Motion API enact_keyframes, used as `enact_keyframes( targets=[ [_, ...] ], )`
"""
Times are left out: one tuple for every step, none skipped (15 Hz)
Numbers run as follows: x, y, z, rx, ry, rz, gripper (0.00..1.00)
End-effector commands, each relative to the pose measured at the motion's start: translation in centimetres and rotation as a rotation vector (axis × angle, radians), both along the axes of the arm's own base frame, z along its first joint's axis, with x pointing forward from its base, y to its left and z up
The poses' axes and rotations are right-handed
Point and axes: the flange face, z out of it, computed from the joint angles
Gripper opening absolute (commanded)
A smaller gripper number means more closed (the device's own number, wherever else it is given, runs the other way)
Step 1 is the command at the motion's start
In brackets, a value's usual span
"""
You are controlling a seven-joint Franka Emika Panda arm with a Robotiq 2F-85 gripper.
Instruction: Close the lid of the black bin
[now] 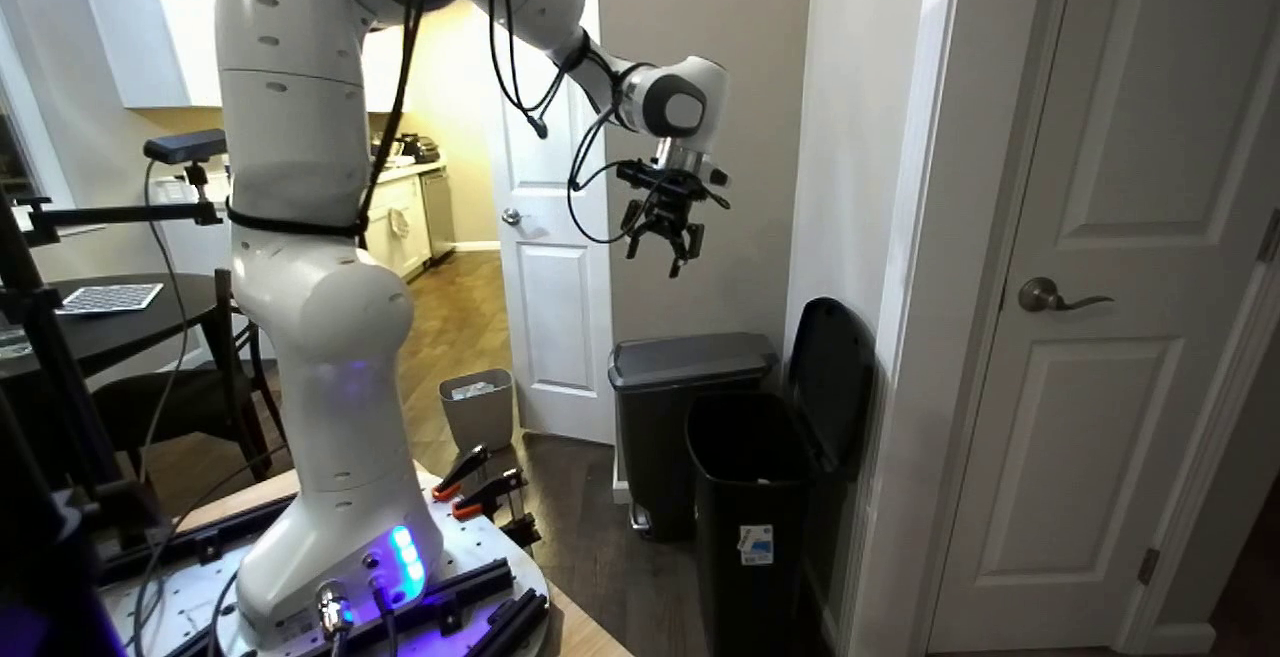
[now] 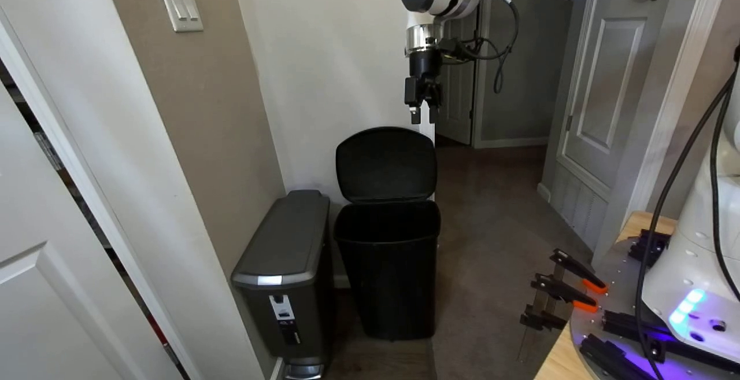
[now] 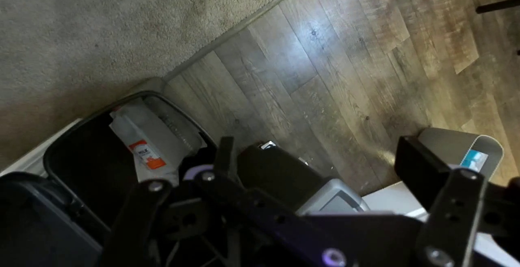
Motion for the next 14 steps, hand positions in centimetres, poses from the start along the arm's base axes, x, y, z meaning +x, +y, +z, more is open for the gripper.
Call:
enact_keyframes(
  targets=[
    [5.2,-1.7,-0.2,0.011,-0.004,0.027,1.0],
    [6.6,-2.2,-0.2,0.008,-0.009,0.017,1.0],
    [7.8,-2.5,-0.1,0.007,-0.01,0.013,1.0],
    [9.1,-3.0,0.0,0.009,-0.003,0.0,1.0],
    [9.9,-3.3,0.0,0.018,0.006,0.001,1.0],
    [7.8,-2.6,-0.1,0.002,-0.015,-0.015,1.0],
    [8.7,-2.9,-0.1,0.005,-0.009,-0.016,1.0],
    [9.4,-3.2,-0.2,0.005,-0.008,-0.017,1.0],
    [9.8,-3.3,-0.3,0.006,-0.006,-0.017,1.0],
    [10.0,-3.3,-0.4,0.006,-0.006,-0.016,1.0],
    [10.1,-3.2,-0.4,0.007,-0.005,-0.015,1.0],
    [10.1,-3.2,-0.4,0.007,-0.005,-0.014,1.0],
    [10.1,-3.1,-0.4,0.007,-0.005,-0.014,1.0],
    [10.1,-3.1,-0.4,0.007,-0.005,-0.013,1.0]
  ],
)
